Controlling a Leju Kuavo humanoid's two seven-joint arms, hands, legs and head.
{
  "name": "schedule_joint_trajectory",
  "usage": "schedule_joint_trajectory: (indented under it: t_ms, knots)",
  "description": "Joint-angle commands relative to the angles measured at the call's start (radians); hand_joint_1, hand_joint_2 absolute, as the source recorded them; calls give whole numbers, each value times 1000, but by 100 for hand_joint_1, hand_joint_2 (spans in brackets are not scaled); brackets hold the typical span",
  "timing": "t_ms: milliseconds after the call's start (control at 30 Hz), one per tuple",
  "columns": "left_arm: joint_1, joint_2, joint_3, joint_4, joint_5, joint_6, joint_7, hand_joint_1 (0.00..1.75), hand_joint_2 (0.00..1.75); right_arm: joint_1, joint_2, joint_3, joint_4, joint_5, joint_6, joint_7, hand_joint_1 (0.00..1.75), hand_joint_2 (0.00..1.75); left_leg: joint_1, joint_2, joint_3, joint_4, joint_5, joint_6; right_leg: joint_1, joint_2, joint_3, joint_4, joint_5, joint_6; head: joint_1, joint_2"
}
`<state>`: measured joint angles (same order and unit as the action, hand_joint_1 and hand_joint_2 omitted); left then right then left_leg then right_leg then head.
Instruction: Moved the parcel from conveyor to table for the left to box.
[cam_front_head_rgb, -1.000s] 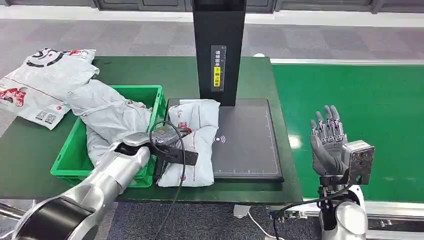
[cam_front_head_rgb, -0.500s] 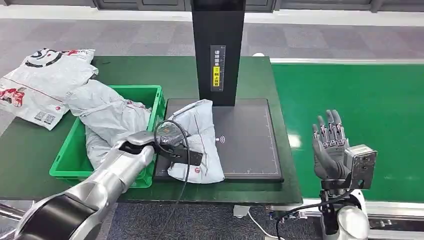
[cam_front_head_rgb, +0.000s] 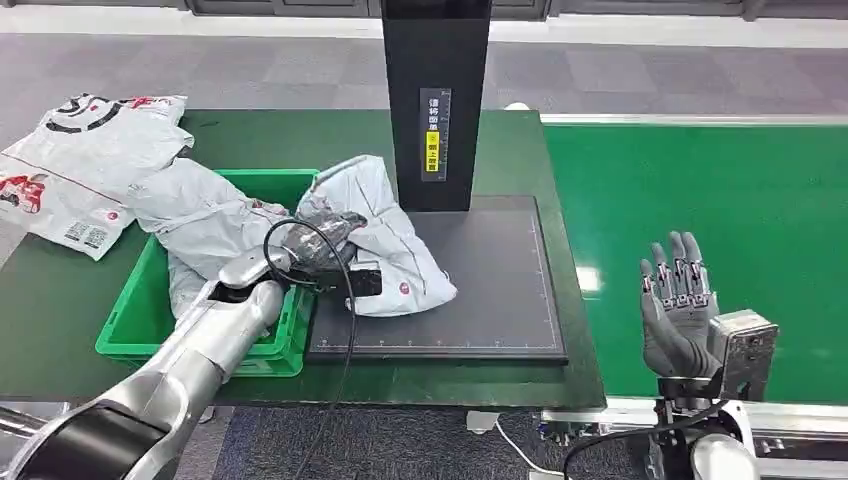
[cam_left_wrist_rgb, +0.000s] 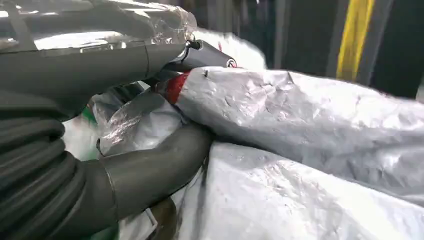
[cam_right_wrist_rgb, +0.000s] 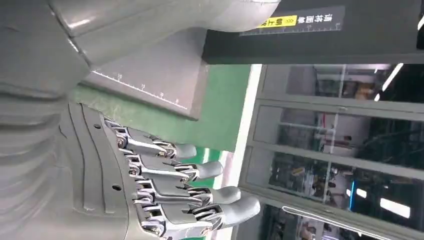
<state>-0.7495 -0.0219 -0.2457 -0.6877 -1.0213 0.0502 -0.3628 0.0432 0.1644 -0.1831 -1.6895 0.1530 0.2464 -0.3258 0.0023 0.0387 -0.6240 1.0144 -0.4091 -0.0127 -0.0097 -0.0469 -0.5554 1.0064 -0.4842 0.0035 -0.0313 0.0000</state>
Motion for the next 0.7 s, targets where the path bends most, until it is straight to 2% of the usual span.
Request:
schedule_joint_trajectory:
  t_ms: [33,200,333,567,667,700]
  knots:
    - [204,74,188,-816,-67,-10,64,175,175,46,36,-90,-25,14,6,-14,0,175,1,1,-3,1,-2,-1,1,7,-3,0,0,-1,0,0]
    - [202,60,178,-806,-85,-11,73,175,175,38,33,-95,-18,13,8,-15,0,175,0,1,-4,0,-2,-1,0,4,-5,0,-2,0,0,0]
    - [196,58,181,-794,-99,30,60,175,175,33,33,-94,-14,12,12,-15,0,175,1,1,-4,-1,-2,-1,0,7,-5,-1,-1,-1,0,0]
    - [222,59,228,-870,-169,53,112,175,175,8,33,-88,4,19,10,-9,0,175,0,1,-4,-1,-2,-1,0,6,-4,-1,-1,0,0,0]
    - [219,81,252,-875,-363,30,239,175,175,12,38,-98,-3,23,6,-5,0,175,0,2,-4,0,-2,-1,0,7,-5,-1,-1,0,0,0]
    - [215,87,264,-847,-412,-29,287,175,175,13,40,-101,-6,23,9,-5,0,175,0,2,-3,-1,-2,-1,0,8,-4,-1,-1,-1,0,0]
